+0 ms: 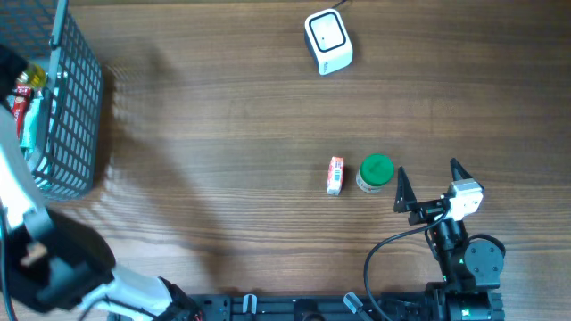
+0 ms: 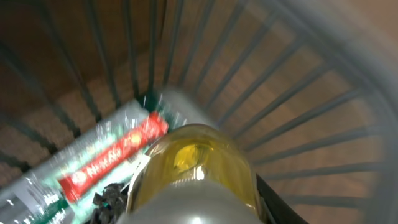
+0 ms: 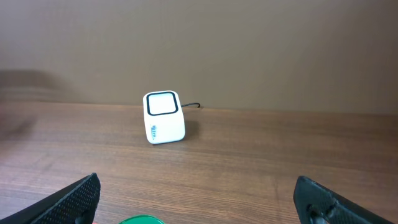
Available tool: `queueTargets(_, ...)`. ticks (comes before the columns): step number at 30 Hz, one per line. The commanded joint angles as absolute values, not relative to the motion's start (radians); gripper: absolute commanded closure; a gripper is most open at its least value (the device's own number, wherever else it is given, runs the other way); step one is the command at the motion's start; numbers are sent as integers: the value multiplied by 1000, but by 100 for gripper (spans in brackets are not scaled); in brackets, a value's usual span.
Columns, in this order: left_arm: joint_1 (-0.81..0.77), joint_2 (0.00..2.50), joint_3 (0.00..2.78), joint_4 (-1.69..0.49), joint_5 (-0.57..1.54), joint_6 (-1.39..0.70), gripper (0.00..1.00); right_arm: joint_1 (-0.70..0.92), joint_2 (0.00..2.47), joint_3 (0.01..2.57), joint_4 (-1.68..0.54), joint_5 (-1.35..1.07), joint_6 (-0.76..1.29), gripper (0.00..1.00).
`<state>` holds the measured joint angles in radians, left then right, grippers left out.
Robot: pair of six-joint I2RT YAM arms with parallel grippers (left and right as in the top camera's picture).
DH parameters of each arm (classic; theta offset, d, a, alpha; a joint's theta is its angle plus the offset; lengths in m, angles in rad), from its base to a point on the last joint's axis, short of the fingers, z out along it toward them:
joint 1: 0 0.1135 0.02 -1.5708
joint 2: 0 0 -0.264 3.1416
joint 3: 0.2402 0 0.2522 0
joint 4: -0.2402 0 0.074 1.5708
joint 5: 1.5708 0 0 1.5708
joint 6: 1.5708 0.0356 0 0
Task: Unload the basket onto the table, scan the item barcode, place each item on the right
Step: 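Grasp the yellow Vim bottle and lift it out with the left gripper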
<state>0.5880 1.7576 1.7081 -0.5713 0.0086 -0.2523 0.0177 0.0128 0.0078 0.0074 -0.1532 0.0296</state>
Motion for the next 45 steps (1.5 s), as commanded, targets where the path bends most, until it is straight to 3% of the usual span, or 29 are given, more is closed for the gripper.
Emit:
queueTargets(1,585,1596,1722,-538,-1,-255,62,19,11,5,10,-154,27,0)
queueTargets(7,568,1430,1722,-547,0,-255,62,19,11,5,10,-154,27,0)
queueTargets(12,462,1299,1722,-623,-1,-255,63,19,11,5,10,-154,27,1)
queueTargets(21,115,1255,1720,-881,-22,-278,66,19,11,5,10,-154,27,0)
queueTargets(30,-258,1380,1696,-939,-245,-326,69,19,11,5,10,-154,27,0)
queueTargets(37,-498,1423,1460,-693,-334,-358,70,19,11,5,10,-154,27,0)
queueTargets(45,-671,1423,1050,-202,-334,-398,71,19,11,5,11,-154,27,0)
